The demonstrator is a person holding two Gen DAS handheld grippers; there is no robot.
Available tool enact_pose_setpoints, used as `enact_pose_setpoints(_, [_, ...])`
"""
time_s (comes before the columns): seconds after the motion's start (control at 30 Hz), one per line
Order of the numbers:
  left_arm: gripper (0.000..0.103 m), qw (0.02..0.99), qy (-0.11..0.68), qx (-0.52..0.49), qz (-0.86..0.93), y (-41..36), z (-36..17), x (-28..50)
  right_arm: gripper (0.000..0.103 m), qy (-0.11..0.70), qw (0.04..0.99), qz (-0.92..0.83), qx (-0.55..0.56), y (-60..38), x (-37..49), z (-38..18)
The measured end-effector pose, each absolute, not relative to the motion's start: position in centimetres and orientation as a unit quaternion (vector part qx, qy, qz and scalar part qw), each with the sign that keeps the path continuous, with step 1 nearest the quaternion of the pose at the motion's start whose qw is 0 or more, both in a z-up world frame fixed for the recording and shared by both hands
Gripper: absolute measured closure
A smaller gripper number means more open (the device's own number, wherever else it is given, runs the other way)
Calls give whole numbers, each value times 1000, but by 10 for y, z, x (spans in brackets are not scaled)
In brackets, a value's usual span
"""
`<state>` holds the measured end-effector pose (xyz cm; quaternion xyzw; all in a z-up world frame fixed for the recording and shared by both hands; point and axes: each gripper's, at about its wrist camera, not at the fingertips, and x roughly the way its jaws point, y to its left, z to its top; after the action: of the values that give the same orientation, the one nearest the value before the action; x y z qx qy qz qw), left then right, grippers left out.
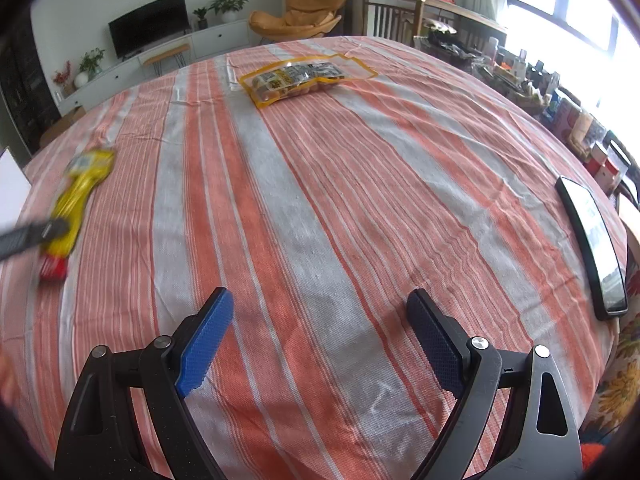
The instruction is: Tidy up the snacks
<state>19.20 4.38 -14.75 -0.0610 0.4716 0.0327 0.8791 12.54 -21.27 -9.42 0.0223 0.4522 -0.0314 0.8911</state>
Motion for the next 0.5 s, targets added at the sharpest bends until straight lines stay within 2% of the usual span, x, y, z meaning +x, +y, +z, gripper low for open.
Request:
enact_pose_setpoints(0.03, [46, 879, 470, -65, 34, 49, -149, 188, 12, 452, 891, -31, 22, -213, 125, -94])
enact_pose_setpoints(0.07, [29, 878, 471, -70, 37, 53, -152, 185, 12, 452, 891, -31, 22, -213, 125, -94])
enact_pose_setpoints(0.1, [24, 879, 470, -72, 38, 57, -155, 185, 12, 452, 891, -31, 22, -213, 125, -94])
enact_pose_setpoints(0.2, [20, 886, 459, -50, 41, 55, -157, 186, 12, 452, 891, -31, 22, -213, 125, -94])
enact_pose_setpoints(0.37, [3, 891, 452, -15, 34, 41, -163, 190, 12, 452, 891, -32, 22, -213, 124, -94])
enact_pose_setpoints(0.5, [0, 889, 457, -19, 34, 44, -165, 194, 12, 452, 891, -32, 22, -213, 124, -94])
